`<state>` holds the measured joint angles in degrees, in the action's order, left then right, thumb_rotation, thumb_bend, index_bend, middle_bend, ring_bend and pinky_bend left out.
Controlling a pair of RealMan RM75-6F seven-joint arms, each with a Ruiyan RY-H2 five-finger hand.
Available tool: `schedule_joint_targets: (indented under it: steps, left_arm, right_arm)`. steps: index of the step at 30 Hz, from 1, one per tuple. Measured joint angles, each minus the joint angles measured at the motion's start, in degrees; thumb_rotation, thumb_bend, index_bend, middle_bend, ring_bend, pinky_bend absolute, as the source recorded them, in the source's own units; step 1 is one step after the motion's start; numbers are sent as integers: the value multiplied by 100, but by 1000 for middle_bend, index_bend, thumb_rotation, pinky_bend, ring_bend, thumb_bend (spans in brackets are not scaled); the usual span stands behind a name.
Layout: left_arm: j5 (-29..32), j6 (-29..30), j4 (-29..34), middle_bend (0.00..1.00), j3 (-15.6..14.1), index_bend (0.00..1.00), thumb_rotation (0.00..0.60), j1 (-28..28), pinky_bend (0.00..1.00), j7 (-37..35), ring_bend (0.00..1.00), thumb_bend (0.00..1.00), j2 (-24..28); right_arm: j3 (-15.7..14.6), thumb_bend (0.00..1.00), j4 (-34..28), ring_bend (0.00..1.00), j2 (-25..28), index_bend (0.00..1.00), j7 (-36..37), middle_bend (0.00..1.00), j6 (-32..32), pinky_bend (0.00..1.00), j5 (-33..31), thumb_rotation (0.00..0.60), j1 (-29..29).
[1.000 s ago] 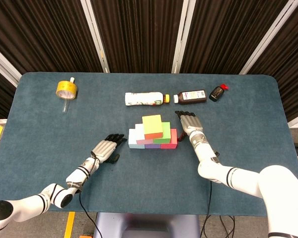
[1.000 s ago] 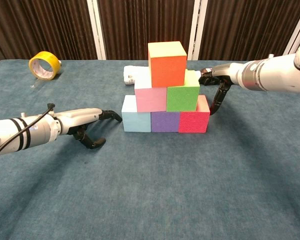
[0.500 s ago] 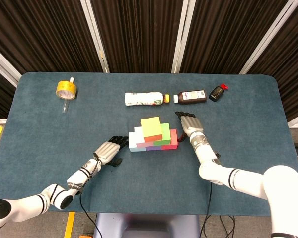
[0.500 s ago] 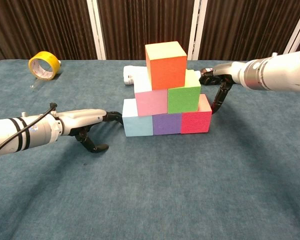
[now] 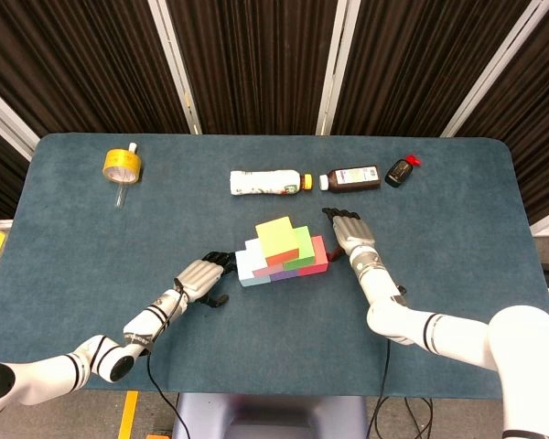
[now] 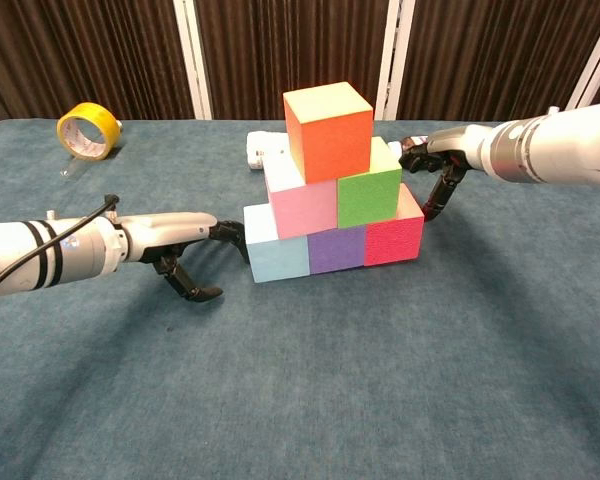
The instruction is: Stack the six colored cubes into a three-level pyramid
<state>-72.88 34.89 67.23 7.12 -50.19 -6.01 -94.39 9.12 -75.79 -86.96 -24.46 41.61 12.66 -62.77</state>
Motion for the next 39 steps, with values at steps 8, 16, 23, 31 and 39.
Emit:
schedule_joint_targets:
  steps: [8,16,23,31,39]
  left_arm:
    - [127,-77,-42,0,78,83,540,-121,0,100,0,430,-2]
    - [226,-67,-29,0,114,83,542,-187,0,239,0,430,29]
    - [393,-30,-29,0,96,68,552,-150,0,372,0,430,93]
    - [505,126,190,0,39,65,560,-23,0,515,0,429,266]
    - [501,601,814,0,-51,66,562,283,0,665,0,428,721]
  right_arm:
    - [-40,214,-50,0,13,123,-24,155,37,91,-11,600,49]
    - [-55,213,-146,0,16,111,-54,154,148,88,67,600,94]
    - [-105,214,-308,0,134,46,-129,141,182,60,157,600,127]
    - [-172,213,-647,0,361,15,-196,128,297,48,295,600,196]
    - [-113,213,-1445,0,1031,23,-116,128,542,48,685,600,350]
